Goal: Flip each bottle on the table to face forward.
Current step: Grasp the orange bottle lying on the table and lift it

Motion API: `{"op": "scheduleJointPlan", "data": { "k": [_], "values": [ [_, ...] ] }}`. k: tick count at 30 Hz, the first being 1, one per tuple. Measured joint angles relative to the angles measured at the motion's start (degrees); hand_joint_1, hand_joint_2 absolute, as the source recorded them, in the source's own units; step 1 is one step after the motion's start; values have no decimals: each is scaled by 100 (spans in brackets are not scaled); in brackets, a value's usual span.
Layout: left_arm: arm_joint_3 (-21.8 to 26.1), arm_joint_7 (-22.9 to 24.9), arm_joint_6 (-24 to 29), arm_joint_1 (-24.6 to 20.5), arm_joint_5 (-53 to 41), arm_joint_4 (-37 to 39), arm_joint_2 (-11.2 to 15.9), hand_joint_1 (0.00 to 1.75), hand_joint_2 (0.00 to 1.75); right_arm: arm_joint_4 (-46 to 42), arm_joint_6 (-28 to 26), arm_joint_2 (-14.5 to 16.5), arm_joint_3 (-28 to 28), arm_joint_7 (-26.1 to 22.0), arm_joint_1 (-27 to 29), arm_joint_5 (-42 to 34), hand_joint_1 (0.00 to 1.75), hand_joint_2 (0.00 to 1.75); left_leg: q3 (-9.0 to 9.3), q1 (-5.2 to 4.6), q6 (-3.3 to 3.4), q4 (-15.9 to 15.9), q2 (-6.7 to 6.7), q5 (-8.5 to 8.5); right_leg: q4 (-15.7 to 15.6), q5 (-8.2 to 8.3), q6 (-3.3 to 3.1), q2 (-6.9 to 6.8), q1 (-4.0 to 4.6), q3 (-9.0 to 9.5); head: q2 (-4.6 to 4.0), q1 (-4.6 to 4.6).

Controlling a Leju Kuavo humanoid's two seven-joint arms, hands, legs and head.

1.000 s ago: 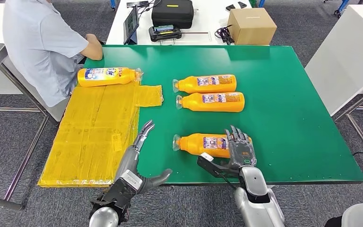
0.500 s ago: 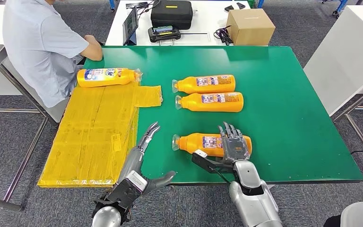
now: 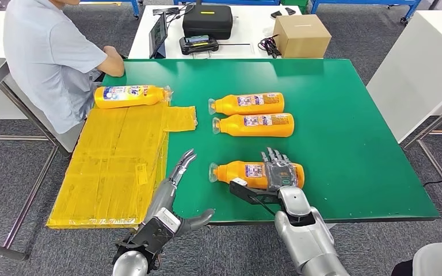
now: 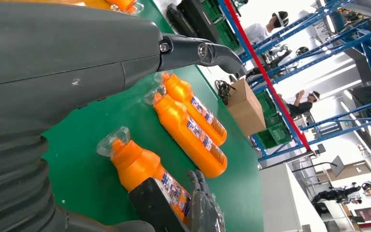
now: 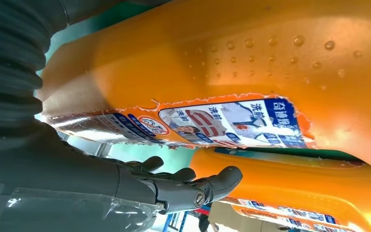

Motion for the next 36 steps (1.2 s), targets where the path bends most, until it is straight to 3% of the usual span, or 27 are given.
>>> {"op": "scheduleJointPlan", "data": {
  "k": [3,4,25,28,31,36],
  "values": [
    [1,0,0,0,-8,-1,0,0,175,56,98,-4,52,89,-44,16,151,175,3,0,2,0,12,4,0,11,-4,8,0,25,0,0],
    [1,0,0,0,-15,-1,0,0,175,75,146,-6,71,117,-53,20,173,175,3,0,2,0,14,5,0,12,-6,9,1,25,0,1],
    [7,-37,0,1,-169,-2,1,0,175,40,90,-160,237,-69,-11,-388,175,175,-14,-1,6,1,1,10,1,4,7,6,0,16,0,0],
    [10,-43,27,1,-39,-2,1,0,175,-67,11,-185,181,-534,78,-1030,175,175,-16,0,5,1,-2,9,1,4,8,6,0,16,0,1],
    [50,-31,155,-3,592,-2,1,0,175,-382,70,-240,82,-1236,246,-2200,175,175,-12,0,-1,1,15,-1,0,5,8,19,0,16,0,3],
    [155,308,162,-16,2153,69,-1,0,175,-1118,203,-179,82,-1651,629,-3211,175,175,-21,2,-4,1,19,-3,2,5,8,25,2,11,0,3]
  ]
}}
